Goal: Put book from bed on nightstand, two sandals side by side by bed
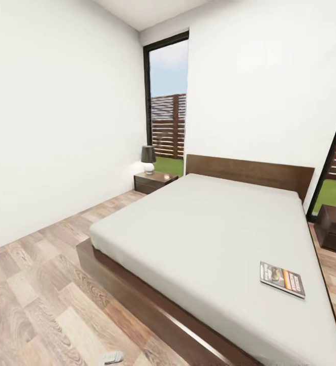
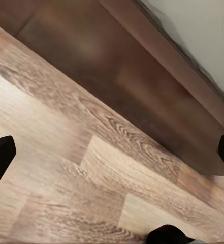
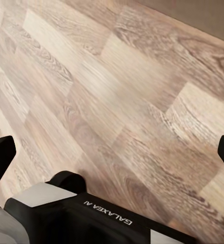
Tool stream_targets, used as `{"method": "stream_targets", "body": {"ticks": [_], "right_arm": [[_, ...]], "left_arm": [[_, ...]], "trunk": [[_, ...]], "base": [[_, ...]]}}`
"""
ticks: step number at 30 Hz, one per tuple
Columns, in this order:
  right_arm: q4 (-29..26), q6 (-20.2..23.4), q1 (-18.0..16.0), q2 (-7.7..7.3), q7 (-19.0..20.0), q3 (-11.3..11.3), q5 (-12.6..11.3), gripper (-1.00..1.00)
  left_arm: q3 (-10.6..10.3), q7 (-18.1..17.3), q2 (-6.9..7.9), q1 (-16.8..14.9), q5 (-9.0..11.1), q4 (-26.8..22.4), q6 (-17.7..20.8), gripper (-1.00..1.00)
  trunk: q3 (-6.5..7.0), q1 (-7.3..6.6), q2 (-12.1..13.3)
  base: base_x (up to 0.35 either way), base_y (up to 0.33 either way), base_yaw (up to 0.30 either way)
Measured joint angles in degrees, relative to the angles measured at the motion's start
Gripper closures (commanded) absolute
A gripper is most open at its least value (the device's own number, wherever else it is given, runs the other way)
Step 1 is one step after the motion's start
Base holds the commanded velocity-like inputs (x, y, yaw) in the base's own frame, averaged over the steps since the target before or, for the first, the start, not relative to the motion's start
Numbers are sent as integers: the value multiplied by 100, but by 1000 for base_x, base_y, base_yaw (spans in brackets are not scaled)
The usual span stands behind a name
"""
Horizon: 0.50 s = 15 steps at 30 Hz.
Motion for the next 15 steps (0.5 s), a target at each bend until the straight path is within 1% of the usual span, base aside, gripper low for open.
{"method": "stream_targets", "body": {"ticks": [15], "right_arm": [[0,1,0,0,0,0,1,-100]], "left_arm": [[0,0,0,0,-4,0,1,-100]], "trunk": [[50,0,0]], "base": [[0,0,-283]]}}
